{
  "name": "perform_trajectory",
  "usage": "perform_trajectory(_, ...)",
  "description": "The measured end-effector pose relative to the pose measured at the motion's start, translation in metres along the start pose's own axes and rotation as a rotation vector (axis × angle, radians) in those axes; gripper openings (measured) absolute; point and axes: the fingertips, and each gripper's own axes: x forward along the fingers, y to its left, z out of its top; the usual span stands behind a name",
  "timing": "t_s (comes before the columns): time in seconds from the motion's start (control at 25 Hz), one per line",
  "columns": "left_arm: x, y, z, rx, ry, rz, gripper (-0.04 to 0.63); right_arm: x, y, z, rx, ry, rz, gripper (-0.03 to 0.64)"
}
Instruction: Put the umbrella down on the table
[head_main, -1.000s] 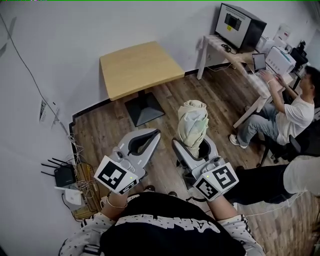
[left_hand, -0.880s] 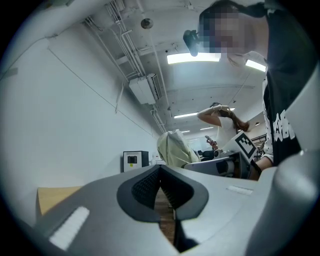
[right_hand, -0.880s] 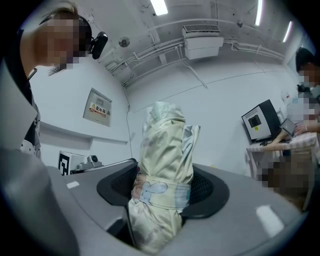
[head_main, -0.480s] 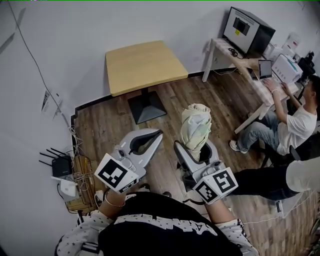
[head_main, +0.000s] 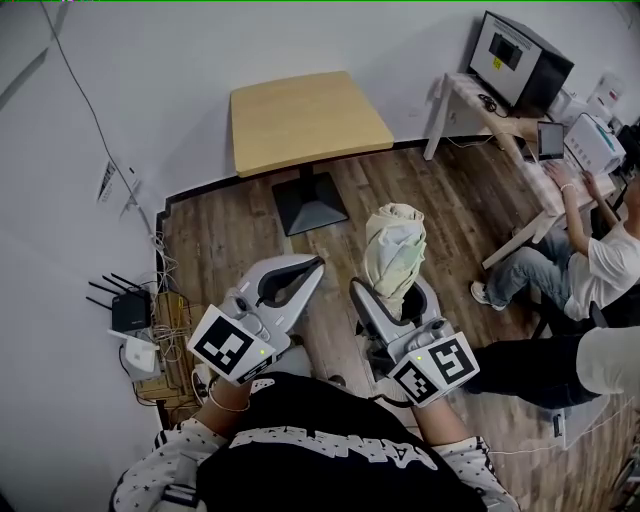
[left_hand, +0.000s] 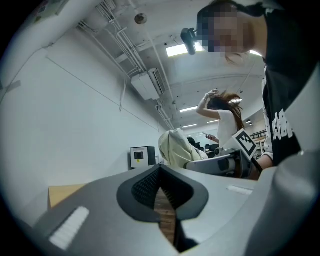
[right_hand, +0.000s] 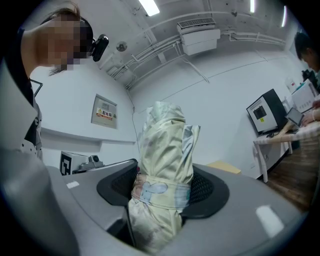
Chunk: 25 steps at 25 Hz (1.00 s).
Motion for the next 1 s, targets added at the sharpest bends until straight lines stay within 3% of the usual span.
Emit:
perform_trajectory(0.52,0.013,0.004,-0.006,0.016,-0.06,-0.038,-0.009,0.004,-0.007,-0.004,-0.06,-0.007,-0.012,0.296)
perform_trajectory(0.84,0.024,0.008,-0.029,0.031,-0.058,-0.011,-0.009,0.009,-0.025,-0.017,-0.077,-0.011,0.011,0.296)
perform_trajectory(1.0,0.041,0.041,-0.024,0.004,-0.046,-0.004,-0.009,0.041,-0.038,-0.004,-0.067,0.008,0.004,0.296)
